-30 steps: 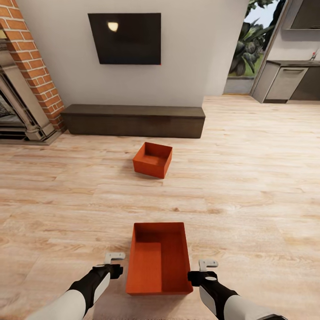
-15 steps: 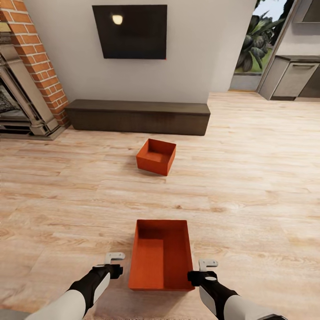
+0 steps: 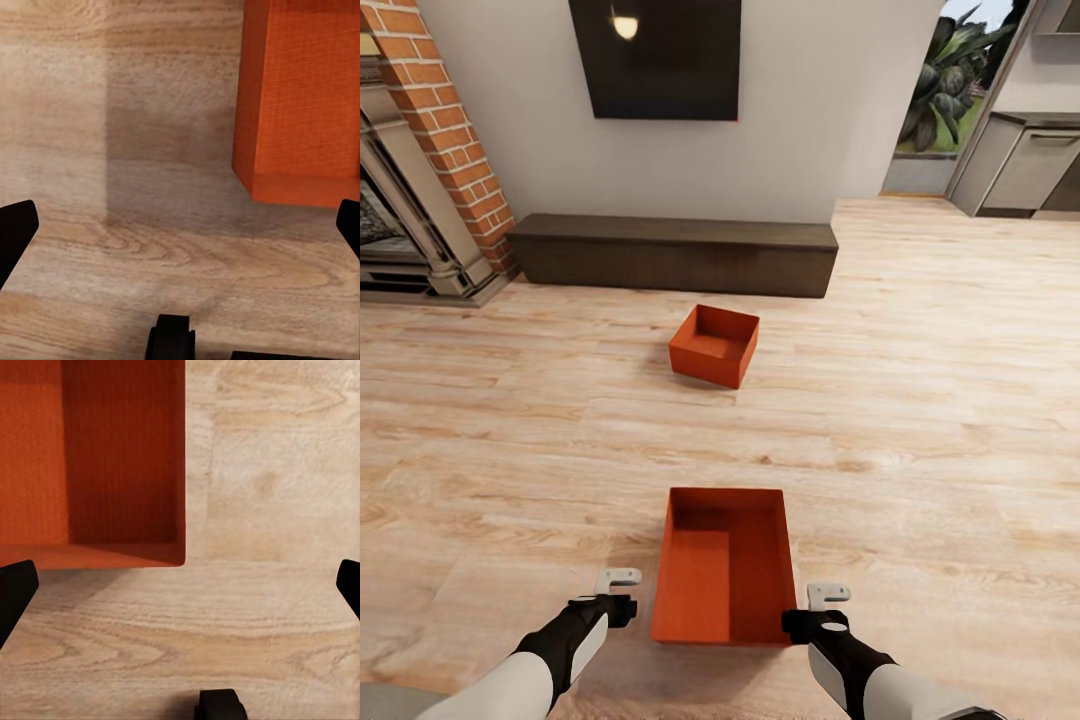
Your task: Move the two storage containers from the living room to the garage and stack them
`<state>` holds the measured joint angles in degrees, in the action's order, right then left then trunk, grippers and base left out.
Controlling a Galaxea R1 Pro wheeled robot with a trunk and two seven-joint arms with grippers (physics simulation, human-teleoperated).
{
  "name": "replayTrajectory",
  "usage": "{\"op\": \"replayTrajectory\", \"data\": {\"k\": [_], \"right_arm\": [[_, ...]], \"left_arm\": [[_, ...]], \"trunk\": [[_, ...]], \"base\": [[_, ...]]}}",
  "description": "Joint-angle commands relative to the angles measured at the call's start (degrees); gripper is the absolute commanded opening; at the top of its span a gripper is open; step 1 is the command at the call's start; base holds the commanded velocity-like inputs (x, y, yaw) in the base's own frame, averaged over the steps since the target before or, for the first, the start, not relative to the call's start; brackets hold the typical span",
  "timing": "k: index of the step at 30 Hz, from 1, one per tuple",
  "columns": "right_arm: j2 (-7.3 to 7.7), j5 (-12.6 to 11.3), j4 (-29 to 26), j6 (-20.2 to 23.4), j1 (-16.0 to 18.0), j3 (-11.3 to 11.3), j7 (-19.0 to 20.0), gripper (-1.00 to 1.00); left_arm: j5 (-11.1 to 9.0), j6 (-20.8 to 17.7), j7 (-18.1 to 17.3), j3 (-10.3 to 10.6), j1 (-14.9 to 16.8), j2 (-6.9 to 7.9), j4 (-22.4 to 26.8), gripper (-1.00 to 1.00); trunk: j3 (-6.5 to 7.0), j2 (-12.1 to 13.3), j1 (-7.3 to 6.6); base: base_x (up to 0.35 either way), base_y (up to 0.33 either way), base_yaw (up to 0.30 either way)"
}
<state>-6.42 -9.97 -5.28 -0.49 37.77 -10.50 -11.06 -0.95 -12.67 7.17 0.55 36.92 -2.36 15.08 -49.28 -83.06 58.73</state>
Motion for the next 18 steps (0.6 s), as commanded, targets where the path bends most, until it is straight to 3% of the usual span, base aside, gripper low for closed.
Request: {"op": "replayTrajectory", "data": {"k": [1,18], "right_arm": [[-0.02,-0.6,0.0,-0.1,0.0,-0.5,-0.2,1.00],[0.00,-0.6,0.0,-0.1,0.0,-0.5,-0.5,1.00]], "left_arm": [[-0.1,-0.3,0.2,0.1,0.0,-0.01,0.1,1.00],[-0.1,-0.3,0.2,0.1,0.0,-0.10,0.2,1.00]], "trunk": [[-0.13,0.0,0.00],[-1.48,0.0,0.00]], "base": [[0.000,0.000,-0.034],[0.000,0.000,-0.100]]}}
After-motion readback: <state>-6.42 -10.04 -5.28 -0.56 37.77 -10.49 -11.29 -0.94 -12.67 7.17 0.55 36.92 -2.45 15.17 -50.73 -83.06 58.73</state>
